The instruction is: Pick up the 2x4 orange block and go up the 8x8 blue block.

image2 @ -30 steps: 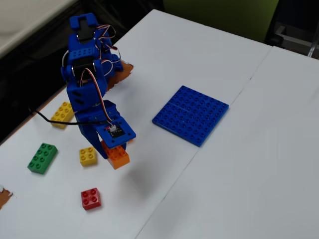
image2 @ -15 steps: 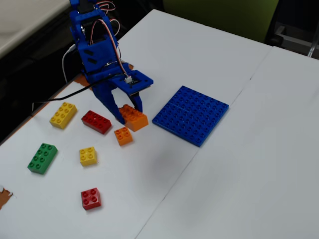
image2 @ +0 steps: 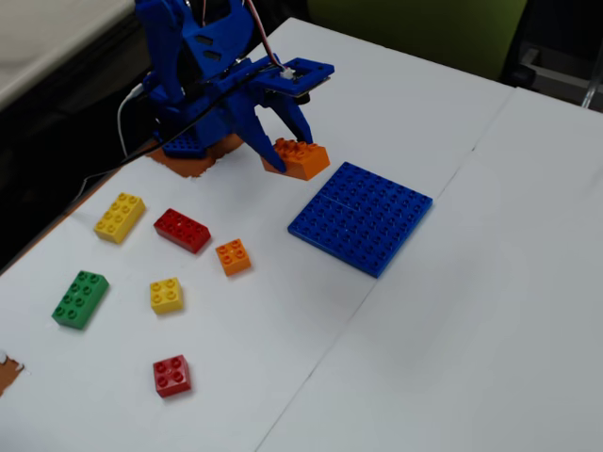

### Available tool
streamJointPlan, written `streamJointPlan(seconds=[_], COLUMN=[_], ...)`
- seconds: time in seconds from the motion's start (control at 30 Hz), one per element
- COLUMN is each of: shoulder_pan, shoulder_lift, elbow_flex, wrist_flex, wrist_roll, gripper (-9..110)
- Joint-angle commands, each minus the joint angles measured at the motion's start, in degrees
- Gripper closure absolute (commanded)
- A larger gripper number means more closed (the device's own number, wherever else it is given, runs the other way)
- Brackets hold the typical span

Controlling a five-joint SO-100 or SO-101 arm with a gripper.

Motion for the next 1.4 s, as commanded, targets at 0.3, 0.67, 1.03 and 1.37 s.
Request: streamJointPlan(seconds=[0.3,0.67,1.03,1.37], shoulder_pan=[-9.3,-13.2,-15.6,-16.5], shoulder_lift=[0.6,-8.3,-15.8,-16.5], elbow_flex=[0.6,0.6,-0.2,-0.5], wrist_flex=[2.6,1.1,0.3,1.6], wrist_roll=[6.8,11.7,13.5,14.5], gripper=[101,101,101,101])
